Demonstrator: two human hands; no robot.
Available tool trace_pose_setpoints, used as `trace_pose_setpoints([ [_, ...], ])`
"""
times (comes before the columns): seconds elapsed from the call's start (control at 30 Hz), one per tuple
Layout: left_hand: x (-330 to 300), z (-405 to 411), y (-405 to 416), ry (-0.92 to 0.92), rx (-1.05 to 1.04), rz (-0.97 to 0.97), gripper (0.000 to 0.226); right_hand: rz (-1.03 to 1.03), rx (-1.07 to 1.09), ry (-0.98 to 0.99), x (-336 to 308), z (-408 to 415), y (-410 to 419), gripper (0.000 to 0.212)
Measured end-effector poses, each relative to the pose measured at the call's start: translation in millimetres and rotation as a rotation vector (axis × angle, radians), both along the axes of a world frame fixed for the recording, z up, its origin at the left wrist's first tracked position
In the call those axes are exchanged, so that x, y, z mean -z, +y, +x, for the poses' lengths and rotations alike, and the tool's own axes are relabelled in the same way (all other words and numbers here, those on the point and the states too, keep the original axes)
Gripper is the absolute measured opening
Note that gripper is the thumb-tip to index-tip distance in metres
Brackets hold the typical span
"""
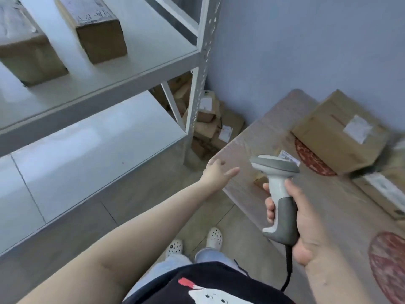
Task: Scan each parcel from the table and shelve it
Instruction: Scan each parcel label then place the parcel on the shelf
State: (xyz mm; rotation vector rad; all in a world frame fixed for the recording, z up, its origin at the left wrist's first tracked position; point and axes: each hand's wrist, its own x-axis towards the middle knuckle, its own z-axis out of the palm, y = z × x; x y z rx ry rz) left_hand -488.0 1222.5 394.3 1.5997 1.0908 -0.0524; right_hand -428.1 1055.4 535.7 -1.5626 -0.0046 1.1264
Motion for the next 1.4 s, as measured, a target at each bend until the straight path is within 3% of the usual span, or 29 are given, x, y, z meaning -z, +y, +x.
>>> trace_pose_setpoints([
  [0.27,-0.2,78.3,-47.1,0.061,0.101,-0.079,0.087,-0.014,0.217,0.000,-7.2,35.1,-79.6,0.055],
  [0.5,8.9,143.0,-84.1,0.042,-0.161,-0.107,0.077,-0.038,0.268,0.017,-4.6,95.5,-159.1,0.048],
  [0.6,17.9,165.1,-105.3,0.116,-0.265,-0.017,0.085,-0.035,0.264,0.025,-0.6,126.6,-201.2,0.049],
  [0.73,24.2,191.8,-147.0,0.149,-0.290,0.057,0.074,-0.018,0.270,0.037,2.3,160.4,-250.9,0.057],
  [0.8,19.9,204.2,-171.5,0.125,-0.243,0.094,0.072,-0.017,0.270,0.043,2.6,175.0,-271.3,0.056],
  [0.97,13.2,212.9,-239.9,0.224,0.138,0.541,0.072,0.021,0.228,0.069,2.5,200.5,-304.2,0.054],
  [1.03,16.9,207.8,-261.5,0.210,0.204,0.577,0.065,0.049,0.209,0.070,3.0,207.3,-313.1,0.059],
  [1.1,19.1,200.3,-276.6,0.169,0.103,0.441,0.057,0.070,0.194,0.047,4.5,213.7,-321.0,0.065],
  [1.23,-1.2,188.8,-295.1,-0.201,-0.576,-0.433,0.049,0.115,0.208,0.038,6.9,224.0,-325.7,0.049],
  [1.27,-4.7,185.5,-297.8,-0.287,-0.670,-0.558,0.050,0.120,0.205,0.035,7.8,225.4,-324.2,0.048],
  [1.4,-10.3,170.5,-304.5,-0.441,-0.719,-0.595,0.071,0.138,0.155,0.043,11.2,225.0,-311.2,0.048],
])
